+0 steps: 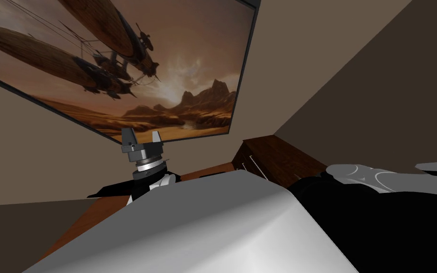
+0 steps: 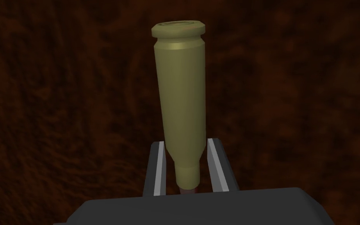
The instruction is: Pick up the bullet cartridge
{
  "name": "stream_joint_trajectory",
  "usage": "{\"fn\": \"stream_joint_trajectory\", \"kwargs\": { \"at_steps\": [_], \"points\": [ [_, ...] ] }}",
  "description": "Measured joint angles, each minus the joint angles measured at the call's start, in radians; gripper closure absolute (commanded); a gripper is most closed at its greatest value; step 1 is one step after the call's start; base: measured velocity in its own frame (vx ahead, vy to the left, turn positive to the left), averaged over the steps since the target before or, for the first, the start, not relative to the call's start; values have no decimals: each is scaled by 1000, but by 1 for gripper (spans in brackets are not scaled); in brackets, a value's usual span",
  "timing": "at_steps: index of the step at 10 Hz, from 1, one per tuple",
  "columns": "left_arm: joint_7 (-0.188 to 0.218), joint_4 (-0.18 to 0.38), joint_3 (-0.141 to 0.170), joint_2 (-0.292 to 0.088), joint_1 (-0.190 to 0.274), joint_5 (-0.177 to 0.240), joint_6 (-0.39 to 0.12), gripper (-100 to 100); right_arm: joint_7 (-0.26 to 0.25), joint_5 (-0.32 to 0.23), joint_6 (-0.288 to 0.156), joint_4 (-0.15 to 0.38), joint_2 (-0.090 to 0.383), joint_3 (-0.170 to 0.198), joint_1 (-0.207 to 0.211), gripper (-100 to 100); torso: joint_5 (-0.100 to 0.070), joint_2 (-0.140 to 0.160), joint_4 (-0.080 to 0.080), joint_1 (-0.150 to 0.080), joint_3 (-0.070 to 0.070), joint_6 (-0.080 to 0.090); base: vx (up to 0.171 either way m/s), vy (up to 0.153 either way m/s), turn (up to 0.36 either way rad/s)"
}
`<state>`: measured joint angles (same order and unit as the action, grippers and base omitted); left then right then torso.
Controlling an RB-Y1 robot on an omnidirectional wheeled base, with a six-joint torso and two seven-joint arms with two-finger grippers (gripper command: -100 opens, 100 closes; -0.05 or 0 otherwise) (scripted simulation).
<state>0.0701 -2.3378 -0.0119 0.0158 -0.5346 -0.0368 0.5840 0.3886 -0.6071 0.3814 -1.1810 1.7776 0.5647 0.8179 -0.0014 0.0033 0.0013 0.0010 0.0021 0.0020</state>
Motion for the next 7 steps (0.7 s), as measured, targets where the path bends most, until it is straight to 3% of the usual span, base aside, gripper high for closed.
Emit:
{"fn": "stream_joint_trajectory", "kwargs": {
  "at_steps": [1,2,3,4,6,7],
  "points": [
    [0,0,0,0,0,0,0,0,0,0,0,0,0,0,0,100,0,0,0,0,0,0,0,0,0],
    [0,0,0,0,0,0,0,0,0,0,0,0,0,0,0,0,0,0,0,0,0,0,0,0,0],
    [0,0,0,0,0,0,0,0,0,0,0,0,0,0,0,100,0,0,0,0,0,0,-27,22,-83],
    [0,0,0,0,0,0,0,0,4,16,0,-19,30,-8,13,100,1,1,0,2,1,0,-52,44,-112],
    [0,0,0,0,0,0,0,0,24,9,28,-15,65,-13,-3,100,2,4,1,4,2,1,-40,33,-24],
    [0,0,0,0,0,0,0,0,26,10,30,-16,66,-14,-3,0,1,3,1,3,2,1,0,0,0]
  ]
}}
